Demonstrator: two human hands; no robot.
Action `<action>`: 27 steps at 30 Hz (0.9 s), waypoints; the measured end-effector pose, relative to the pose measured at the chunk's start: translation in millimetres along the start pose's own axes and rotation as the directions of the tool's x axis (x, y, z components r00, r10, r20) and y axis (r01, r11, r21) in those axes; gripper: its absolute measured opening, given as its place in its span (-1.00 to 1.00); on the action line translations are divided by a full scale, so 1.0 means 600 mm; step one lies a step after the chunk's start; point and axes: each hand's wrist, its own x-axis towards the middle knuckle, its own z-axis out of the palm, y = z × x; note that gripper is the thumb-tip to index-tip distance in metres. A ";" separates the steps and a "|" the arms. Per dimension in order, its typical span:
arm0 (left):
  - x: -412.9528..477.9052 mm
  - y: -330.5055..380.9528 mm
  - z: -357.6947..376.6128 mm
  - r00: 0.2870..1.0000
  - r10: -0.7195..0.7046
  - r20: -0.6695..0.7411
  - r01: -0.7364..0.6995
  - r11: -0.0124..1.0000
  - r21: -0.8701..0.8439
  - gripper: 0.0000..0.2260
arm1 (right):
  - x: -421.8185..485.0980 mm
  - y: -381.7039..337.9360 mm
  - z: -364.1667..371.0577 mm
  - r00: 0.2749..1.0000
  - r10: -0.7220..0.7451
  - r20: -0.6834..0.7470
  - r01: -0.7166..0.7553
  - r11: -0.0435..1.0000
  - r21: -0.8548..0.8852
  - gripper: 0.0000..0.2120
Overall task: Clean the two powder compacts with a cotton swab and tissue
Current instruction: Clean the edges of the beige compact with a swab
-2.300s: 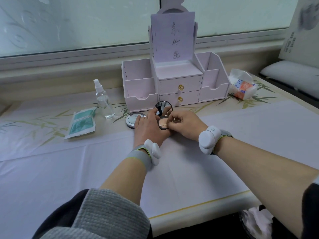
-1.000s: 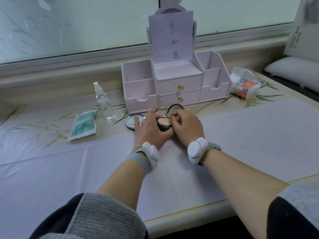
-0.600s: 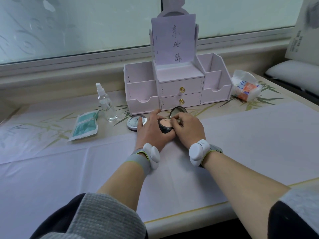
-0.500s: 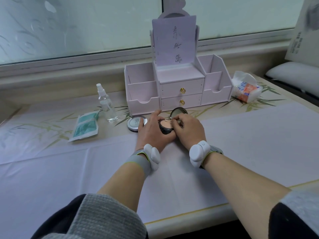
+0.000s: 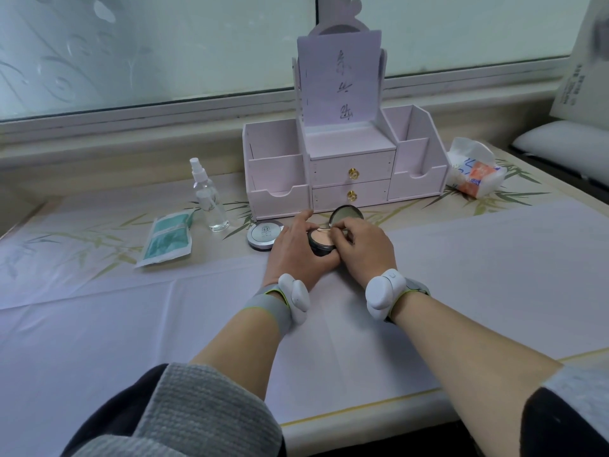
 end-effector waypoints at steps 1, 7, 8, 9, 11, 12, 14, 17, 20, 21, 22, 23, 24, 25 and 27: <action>0.000 0.001 0.000 1.000 -0.001 -0.001 0.001 1.000 0.003 -0.25 | -0.001 0.000 0.000 1.000 -0.006 0.003 0.006 1.000 -0.004 -0.84; -0.001 0.004 -0.001 1.000 -0.021 0.010 0.021 1.000 -0.002 -0.24 | -0.002 -0.003 -0.003 1.000 -0.021 0.014 0.021 1.000 0.001 -0.85; -0.001 0.005 -0.001 1.000 -0.025 0.013 0.025 1.000 -0.007 -0.24 | -0.001 -0.002 -0.003 1.000 -0.022 0.017 0.022 1.000 0.004 -0.85; -0.002 0.006 -0.002 1.000 -0.027 0.014 0.028 1.000 -0.012 -0.24 | -0.001 -0.002 -0.002 1.000 -0.023 0.019 0.023 1.000 0.007 -0.85; -0.002 0.007 -0.003 0.999 -0.030 0.016 0.030 0.999 -0.018 -0.23 | -0.001 -0.002 -0.002 0.999 -0.025 0.025 0.024 1.000 0.016 -0.85; -0.003 0.008 -0.004 0.999 -0.030 0.016 0.030 0.999 -0.021 -0.23 | -0.001 -0.002 -0.002 0.999 -0.029 0.028 0.029 0.999 0.020 -0.85; -0.004 0.008 -0.005 0.999 -0.029 0.018 0.029 0.999 -0.025 -0.22 | -0.001 -0.003 -0.002 0.999 -0.044 0.030 0.043 0.999 0.023 -0.85; -0.004 0.009 -0.006 0.999 -0.031 0.024 0.032 0.999 -0.028 -0.21 | -0.001 -0.001 -0.001 0.997 -0.069 0.038 0.068 0.998 0.017 -0.84; -0.005 0.009 -0.006 0.999 -0.038 0.032 0.039 0.999 -0.030 -0.21 | -0.001 0.000 -0.001 0.995 -0.089 0.045 0.088 0.996 0.015 -0.84; -0.005 0.009 -0.006 0.999 -0.038 0.034 0.040 0.999 -0.034 -0.21 | -0.001 0.000 -0.001 0.994 -0.094 0.046 0.094 0.996 0.012 -0.83; -0.005 0.010 -0.007 0.999 -0.037 0.032 0.038 0.998 -0.042 -0.21 | -0.002 0.000 -0.001 0.994 -0.098 0.048 0.098 0.995 0.009 -0.83; -0.006 0.010 -0.007 0.999 -0.035 0.030 0.036 0.998 -0.048 -0.21 | -0.002 0.000 -0.001 0.994 -0.100 0.052 0.100 0.995 0.008 -0.82; -0.006 0.010 -0.007 0.999 -0.033 0.027 0.034 0.998 -0.051 -0.21 | -0.003 0.000 -0.001 0.993 -0.101 0.057 0.101 0.995 0.010 -0.82; -0.006 0.010 -0.007 0.999 -0.030 0.023 0.031 0.998 -0.052 -0.22 | -0.003 0.001 -0.001 0.993 -0.102 0.060 0.102 0.995 0.015 -0.82; -0.006 0.011 -0.007 1.000 -0.026 0.018 0.026 0.998 -0.050 -0.22 | -0.002 0.001 -0.001 0.992 -0.106 0.063 0.104 0.994 0.021 -0.83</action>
